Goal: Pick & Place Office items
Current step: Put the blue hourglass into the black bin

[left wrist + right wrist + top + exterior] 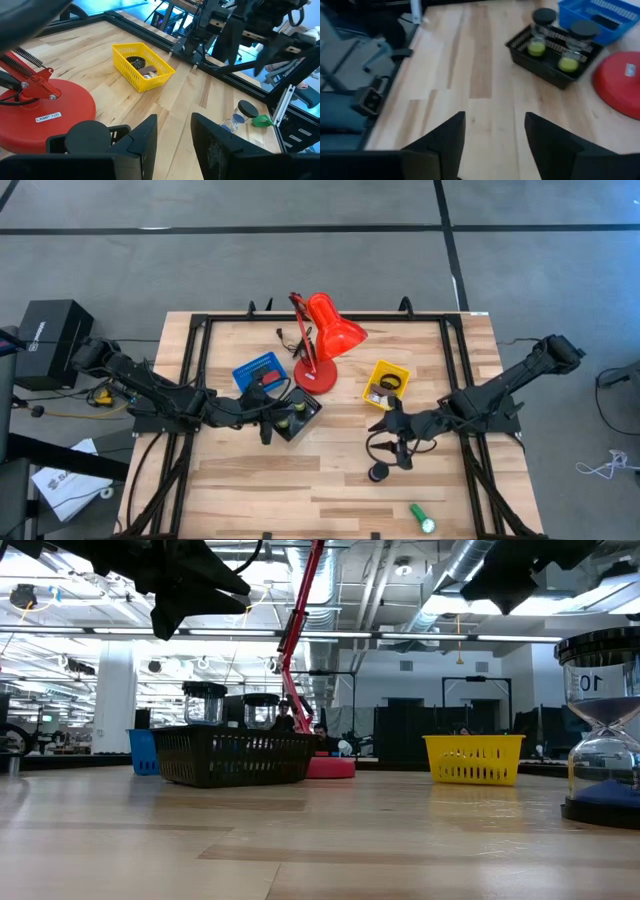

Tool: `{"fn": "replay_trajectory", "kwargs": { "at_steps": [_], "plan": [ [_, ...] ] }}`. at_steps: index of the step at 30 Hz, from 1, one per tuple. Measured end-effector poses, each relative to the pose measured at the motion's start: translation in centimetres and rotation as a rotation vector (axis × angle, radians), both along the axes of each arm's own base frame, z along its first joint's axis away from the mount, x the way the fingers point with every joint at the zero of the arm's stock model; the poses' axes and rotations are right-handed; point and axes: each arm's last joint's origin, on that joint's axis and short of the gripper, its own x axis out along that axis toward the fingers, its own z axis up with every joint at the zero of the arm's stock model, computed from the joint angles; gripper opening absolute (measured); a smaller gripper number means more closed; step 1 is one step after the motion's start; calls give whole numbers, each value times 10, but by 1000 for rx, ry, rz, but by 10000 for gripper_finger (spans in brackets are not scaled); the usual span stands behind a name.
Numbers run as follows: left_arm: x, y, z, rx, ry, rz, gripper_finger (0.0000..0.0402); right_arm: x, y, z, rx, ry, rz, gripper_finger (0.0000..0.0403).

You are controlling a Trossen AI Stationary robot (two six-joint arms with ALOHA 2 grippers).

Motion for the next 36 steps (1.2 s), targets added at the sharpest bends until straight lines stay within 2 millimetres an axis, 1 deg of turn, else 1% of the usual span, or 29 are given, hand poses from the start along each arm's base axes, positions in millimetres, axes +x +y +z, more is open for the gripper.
{"fn": "replay_trajectory", "kwargs": {
  "at_steps": [5,7,11,16,20,24,30,36],
  "plan": [
    [0,0,0,0,0,0,113,0,5,2,19,-23,33,226],
    [0,0,0,0,-1,0,113,1,7,0,8,-19,44,235],
    [0,0,0,0,-1,0,113,8,16,-12,-7,11,66,240],
    [0,0,0,-1,-2,0,113,20,36,-29,22,7,141,240],
    [0,0,0,-1,-2,0,113,20,48,-41,15,45,176,240],
    [0,0,0,-1,-2,0,113,19,53,-49,5,75,186,240],
    [0,0,0,-1,-3,0,113,18,52,-51,15,102,171,240],
    [0,0,0,-1,-3,0,113,15,52,-57,32,176,192,240]
  ]
}}
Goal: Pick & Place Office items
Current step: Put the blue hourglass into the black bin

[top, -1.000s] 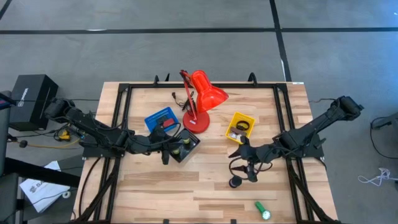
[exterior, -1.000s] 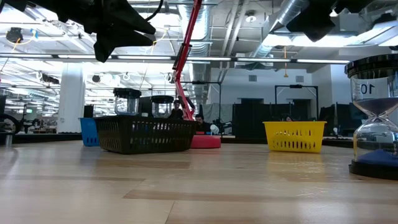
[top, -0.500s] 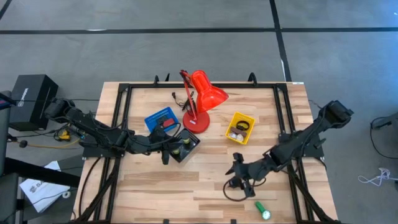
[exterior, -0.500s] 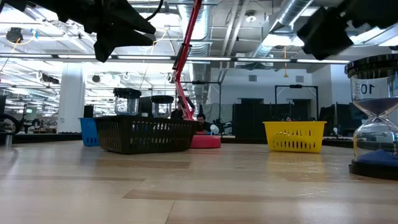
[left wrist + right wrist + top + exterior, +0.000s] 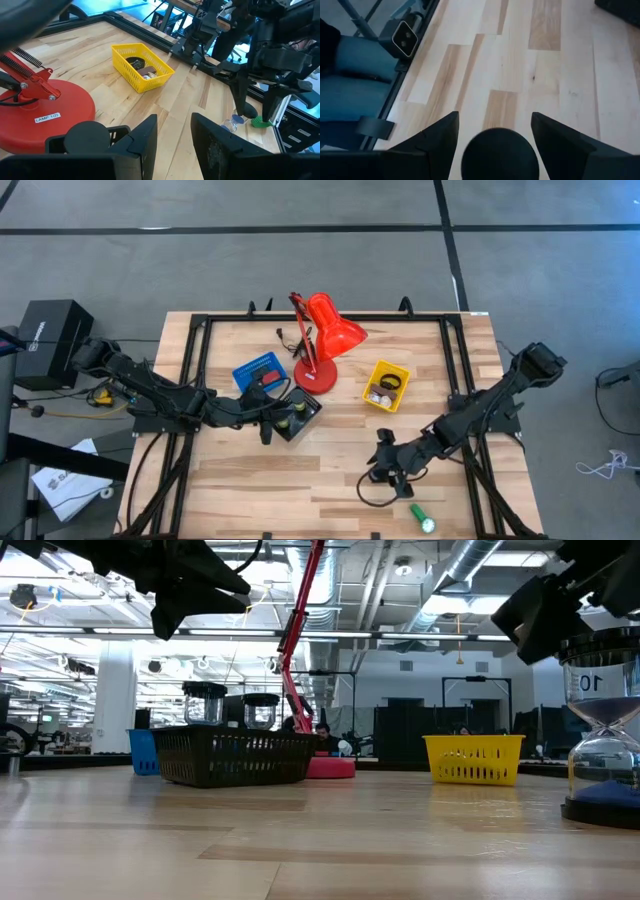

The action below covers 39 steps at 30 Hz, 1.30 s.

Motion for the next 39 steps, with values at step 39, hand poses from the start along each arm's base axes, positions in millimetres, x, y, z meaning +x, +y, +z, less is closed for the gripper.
{"fn": "replay_trajectory", "kwargs": {
  "at_steps": [39],
  "plan": [
    [0,0,0,0,0,0,113,-3,-10,-8,-27,128,-11,212]
  ]
}}
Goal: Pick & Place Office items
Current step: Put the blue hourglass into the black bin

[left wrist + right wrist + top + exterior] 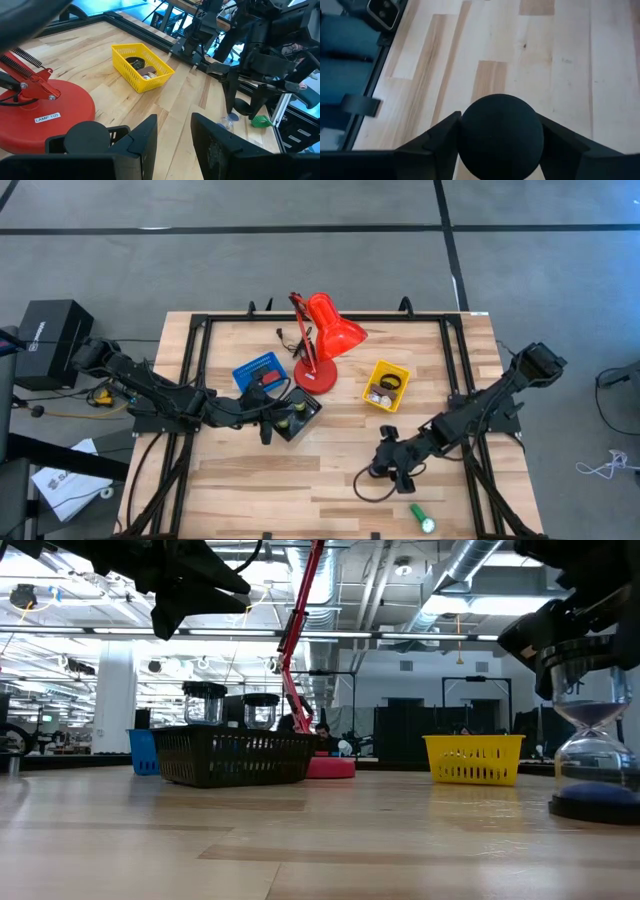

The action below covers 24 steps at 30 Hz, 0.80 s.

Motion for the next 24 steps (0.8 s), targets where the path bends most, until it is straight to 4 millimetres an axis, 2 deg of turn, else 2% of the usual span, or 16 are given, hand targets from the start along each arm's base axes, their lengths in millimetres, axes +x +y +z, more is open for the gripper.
{"fn": "replay_trajectory", "kwargs": {
  "at_steps": [4,11,18,24],
  "plan": [
    [0,0,0,0,0,0,113,3,-5,0,34,12,-57,204],
    [0,0,0,0,0,0,113,5,-8,0,37,13,-77,220],
    [0,0,0,0,0,0,113,8,-12,0,38,13,-95,200],
    [0,0,0,0,0,0,113,8,-13,0,35,11,-99,218]
  ]
}}
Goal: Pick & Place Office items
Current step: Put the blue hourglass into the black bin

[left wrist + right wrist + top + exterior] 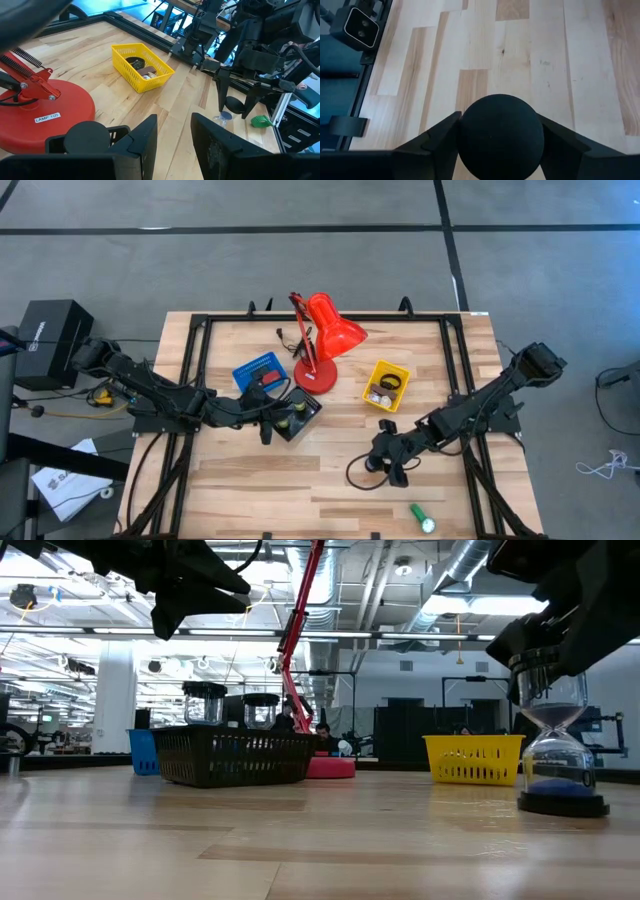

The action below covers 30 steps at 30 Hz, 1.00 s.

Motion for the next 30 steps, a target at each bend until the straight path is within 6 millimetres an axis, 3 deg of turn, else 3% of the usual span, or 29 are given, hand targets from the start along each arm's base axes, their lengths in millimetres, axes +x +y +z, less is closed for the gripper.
{"fn": "replay_trajectory", "kwargs": {
  "at_steps": [8,14,23,30],
  "plan": [
    [0,0,0,0,0,0,113,7,-8,2,15,-26,-38,200],
    [0,0,0,0,0,0,113,9,-12,2,11,-29,-48,225],
    [0,0,0,0,0,-1,113,10,-12,3,13,-38,-49,197],
    [-8,3,14,48,-43,-19,113,20,-11,13,82,-168,-62,207]
  ]
}}
